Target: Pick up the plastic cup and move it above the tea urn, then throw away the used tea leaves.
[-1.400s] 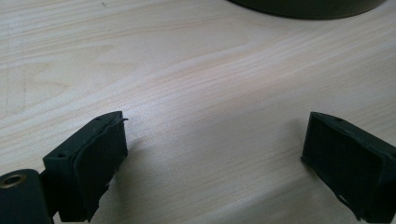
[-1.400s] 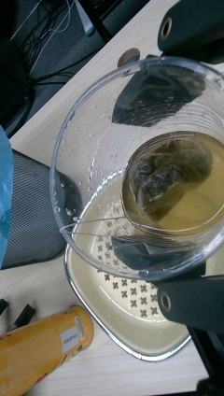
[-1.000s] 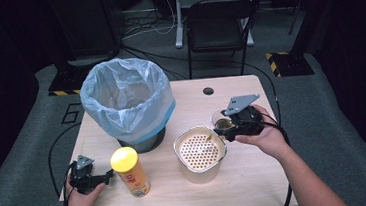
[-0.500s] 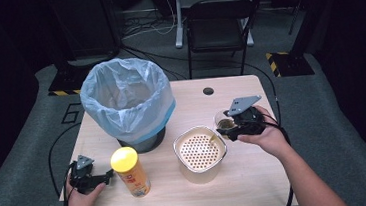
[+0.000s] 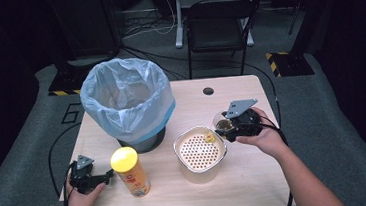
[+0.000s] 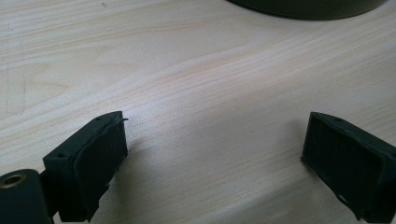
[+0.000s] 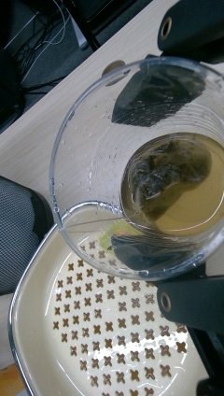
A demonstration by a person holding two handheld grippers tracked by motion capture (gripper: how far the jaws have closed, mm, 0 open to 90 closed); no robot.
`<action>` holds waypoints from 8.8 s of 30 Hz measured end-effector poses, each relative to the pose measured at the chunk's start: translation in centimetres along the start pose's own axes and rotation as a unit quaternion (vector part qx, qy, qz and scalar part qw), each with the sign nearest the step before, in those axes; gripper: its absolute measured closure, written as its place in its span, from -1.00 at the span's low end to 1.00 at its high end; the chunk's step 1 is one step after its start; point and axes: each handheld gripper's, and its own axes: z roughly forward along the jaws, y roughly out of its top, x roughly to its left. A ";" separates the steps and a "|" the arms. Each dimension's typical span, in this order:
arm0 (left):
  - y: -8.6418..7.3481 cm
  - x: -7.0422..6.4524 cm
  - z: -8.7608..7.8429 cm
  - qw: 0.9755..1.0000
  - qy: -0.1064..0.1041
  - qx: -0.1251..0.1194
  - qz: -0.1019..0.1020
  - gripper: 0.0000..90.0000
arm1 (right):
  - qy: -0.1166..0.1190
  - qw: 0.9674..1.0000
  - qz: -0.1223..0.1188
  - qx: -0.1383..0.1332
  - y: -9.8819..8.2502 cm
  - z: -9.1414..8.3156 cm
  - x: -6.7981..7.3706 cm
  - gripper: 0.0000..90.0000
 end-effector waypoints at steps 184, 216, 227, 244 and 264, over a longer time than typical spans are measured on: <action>0.0 -0.1 0.1 1.000 0.003 -0.003 -0.003 -0.85 | -0.245 0.832 -0.497 -0.029 4.0 0.5 8.7 -0.22; 0.0 -0.1 0.1 1.000 0.006 -0.006 -0.005 -0.85 | 0.017 0.983 -0.043 -0.177 6.6 -2.9 2.9 -0.24; 0.0 -0.1 0.1 1.000 0.007 -0.005 -0.006 -0.85 | 0.044 0.985 0.002 -0.167 8.2 -3.7 2.0 -0.24; 0.0 -0.1 0.1 1.000 0.006 -0.007 -0.007 -0.85 | 0.025 0.988 0.030 -0.147 12.4 -4.2 0.1 -0.24; 0.0 -0.2 0.1 1.000 0.008 -0.007 -0.008 -0.85 | 0.025 0.986 0.054 -0.155 17.1 -3.5 -1.6 -0.25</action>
